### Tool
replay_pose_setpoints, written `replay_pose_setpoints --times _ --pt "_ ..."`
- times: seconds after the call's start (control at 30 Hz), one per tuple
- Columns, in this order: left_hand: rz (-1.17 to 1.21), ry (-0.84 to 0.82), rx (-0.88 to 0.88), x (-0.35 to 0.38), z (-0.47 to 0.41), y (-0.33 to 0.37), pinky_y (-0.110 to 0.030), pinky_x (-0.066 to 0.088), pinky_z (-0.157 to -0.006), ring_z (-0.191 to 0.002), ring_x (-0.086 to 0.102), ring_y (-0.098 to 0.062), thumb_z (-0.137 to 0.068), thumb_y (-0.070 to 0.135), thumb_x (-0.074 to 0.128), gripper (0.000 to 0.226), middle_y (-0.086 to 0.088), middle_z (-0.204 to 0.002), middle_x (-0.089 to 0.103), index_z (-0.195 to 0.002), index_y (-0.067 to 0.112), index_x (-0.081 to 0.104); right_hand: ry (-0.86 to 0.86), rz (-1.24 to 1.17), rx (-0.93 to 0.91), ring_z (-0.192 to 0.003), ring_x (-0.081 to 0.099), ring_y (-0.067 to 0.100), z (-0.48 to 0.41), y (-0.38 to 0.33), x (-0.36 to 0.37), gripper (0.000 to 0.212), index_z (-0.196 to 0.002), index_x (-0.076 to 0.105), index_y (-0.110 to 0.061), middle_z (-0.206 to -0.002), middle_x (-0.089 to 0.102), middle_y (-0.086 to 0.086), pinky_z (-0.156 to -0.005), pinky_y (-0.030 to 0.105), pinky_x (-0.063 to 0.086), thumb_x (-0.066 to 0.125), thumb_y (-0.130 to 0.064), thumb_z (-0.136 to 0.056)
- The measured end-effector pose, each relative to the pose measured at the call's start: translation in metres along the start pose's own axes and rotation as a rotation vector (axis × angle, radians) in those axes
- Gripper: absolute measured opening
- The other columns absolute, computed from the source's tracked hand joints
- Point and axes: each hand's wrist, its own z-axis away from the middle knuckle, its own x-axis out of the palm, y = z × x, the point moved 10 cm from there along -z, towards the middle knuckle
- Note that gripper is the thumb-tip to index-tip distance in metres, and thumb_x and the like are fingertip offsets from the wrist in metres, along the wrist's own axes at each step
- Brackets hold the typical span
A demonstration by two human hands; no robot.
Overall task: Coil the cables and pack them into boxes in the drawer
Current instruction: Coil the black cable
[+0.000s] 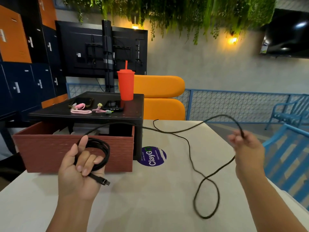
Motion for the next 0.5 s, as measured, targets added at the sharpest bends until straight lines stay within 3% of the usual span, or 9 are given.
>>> replay_pose_setpoints --times 0.1,0.2,0.27,0.33,0.37,0.43,0.5 --pt "0.012 -0.010 0.011 -0.001 -0.002 0.003 -0.012 0.040 -0.044 -0.030 0.028 -0.007 -0.047 0.028 0.073 0.033 0.005 -0.037 0.027 -0.078 0.016 0.073 -0.158 -0.015 -0.459 -0.088 0.058 -0.008 0.023 -0.074 0.017 0.042 -0.074 0.069 -0.037 -0.078 0.067 -0.027 -0.086 0.007 0.040 0.054 0.001 -0.086" --pt "-0.001 -0.016 0.014 0.000 -0.001 0.003 -0.012 0.039 -0.044 -0.030 0.028 -0.007 -0.052 0.029 0.070 0.027 0.004 -0.037 0.028 -0.077 0.017 0.073 -0.409 0.159 -0.840 -0.121 0.042 -0.010 0.053 -0.101 0.052 0.018 -0.074 0.064 -0.023 -0.102 0.059 -0.041 -0.102 0.010 0.031 0.049 -0.014 -0.080" --pt "-0.012 -0.007 0.013 0.001 0.000 0.001 -0.011 0.038 -0.044 -0.030 0.027 -0.007 -0.064 0.030 0.062 0.020 0.004 -0.036 0.027 -0.076 0.018 0.073 -0.517 0.377 -1.004 -0.134 0.032 0.005 0.061 -0.082 0.070 0.024 -0.072 0.059 -0.025 -0.114 0.058 -0.031 -0.108 0.018 0.029 0.053 -0.003 -0.079" --pt "-0.018 -0.003 0.007 0.001 0.002 -0.001 -0.012 0.038 -0.043 -0.029 0.027 -0.007 -0.068 0.029 0.059 0.020 0.005 -0.036 0.027 -0.076 0.018 0.073 -0.631 0.705 -0.961 -0.138 0.021 0.019 0.051 -0.036 0.089 0.053 -0.070 0.063 -0.032 -0.126 0.055 -0.008 -0.111 0.032 0.030 0.054 0.020 -0.072" --pt "-0.019 -0.008 0.000 0.002 0.002 -0.002 -0.012 0.038 -0.042 -0.029 0.027 -0.007 -0.063 0.029 0.063 0.021 0.005 -0.035 0.027 -0.077 0.017 0.074 -0.692 0.888 -0.812 -0.138 0.011 0.015 0.043 -0.004 0.094 0.059 -0.075 0.068 -0.033 -0.135 0.049 -0.003 -0.114 0.033 0.023 0.050 0.023 -0.074" --pt "-0.027 -0.024 -0.019 0.006 0.004 -0.006 -0.013 0.039 -0.041 -0.028 0.027 -0.007 -0.052 0.030 0.069 0.029 0.006 -0.035 0.027 -0.077 0.017 0.074 -0.748 1.107 -0.516 -0.139 -0.001 0.005 0.034 0.053 0.086 0.057 -0.107 0.068 -0.024 -0.152 0.025 -0.005 -0.111 0.019 0.010 0.039 0.017 -0.080" --pt "-0.051 -0.031 -0.040 0.009 0.004 -0.011 -0.013 0.038 -0.041 -0.028 0.026 -0.007 -0.048 0.031 0.069 0.031 0.006 -0.035 0.026 -0.076 0.017 0.075 -0.749 1.118 -0.329 -0.144 0.007 0.011 0.038 0.080 0.077 0.065 -0.130 0.051 -0.021 -0.154 0.018 -0.005 -0.112 0.021 0.012 0.032 0.016 -0.081"
